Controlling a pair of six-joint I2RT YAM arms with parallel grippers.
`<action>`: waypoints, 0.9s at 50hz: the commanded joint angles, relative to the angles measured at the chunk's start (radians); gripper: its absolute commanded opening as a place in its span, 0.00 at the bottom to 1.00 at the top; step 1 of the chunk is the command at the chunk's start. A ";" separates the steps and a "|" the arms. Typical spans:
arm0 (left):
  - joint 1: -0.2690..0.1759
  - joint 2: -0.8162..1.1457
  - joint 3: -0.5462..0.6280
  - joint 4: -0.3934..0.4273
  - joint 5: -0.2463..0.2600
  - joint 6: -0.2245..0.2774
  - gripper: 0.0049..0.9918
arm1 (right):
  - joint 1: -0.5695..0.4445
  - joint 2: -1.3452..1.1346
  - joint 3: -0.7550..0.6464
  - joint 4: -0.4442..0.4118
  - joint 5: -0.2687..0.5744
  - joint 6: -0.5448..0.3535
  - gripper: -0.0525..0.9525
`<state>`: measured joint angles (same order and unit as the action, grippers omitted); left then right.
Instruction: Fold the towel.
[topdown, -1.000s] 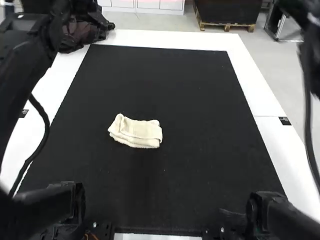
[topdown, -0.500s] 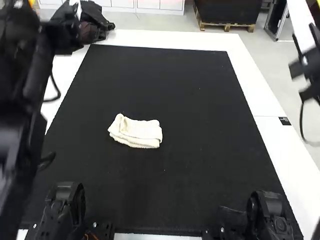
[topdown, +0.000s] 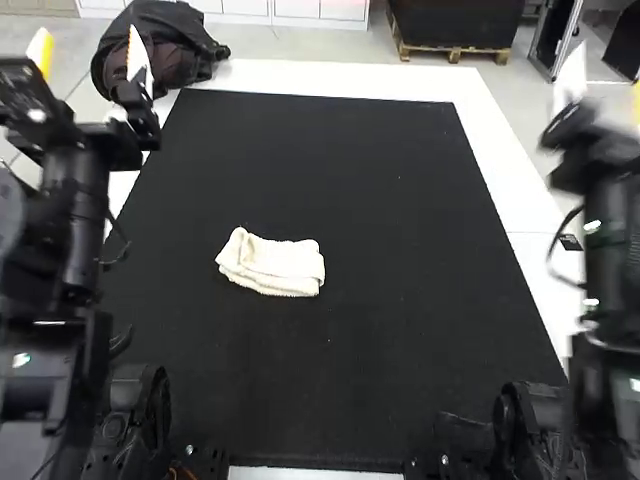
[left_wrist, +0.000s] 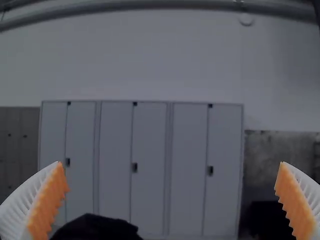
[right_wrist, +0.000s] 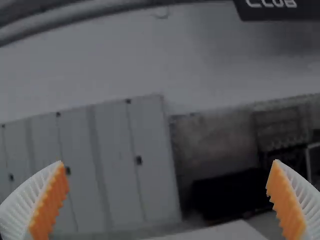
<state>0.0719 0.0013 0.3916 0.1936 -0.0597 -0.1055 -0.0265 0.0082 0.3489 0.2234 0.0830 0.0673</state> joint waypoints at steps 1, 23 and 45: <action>0.002 -0.006 -0.111 0.116 -0.009 0.046 0.98 | -0.001 -0.004 -0.108 0.096 0.083 -0.110 0.96; 0.003 -0.004 -0.366 0.168 -0.012 0.049 0.98 | -0.001 -0.004 -0.347 0.172 0.139 -0.187 0.96; -0.003 -0.004 -0.390 -0.157 -0.092 0.128 0.98 | 0.000 -0.005 -0.349 -0.182 0.063 -0.164 0.96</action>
<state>0.0719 0.0017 0.0055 0.0326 -0.1356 -0.0025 -0.0261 0.0105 0.0059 0.0353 0.1680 -0.1009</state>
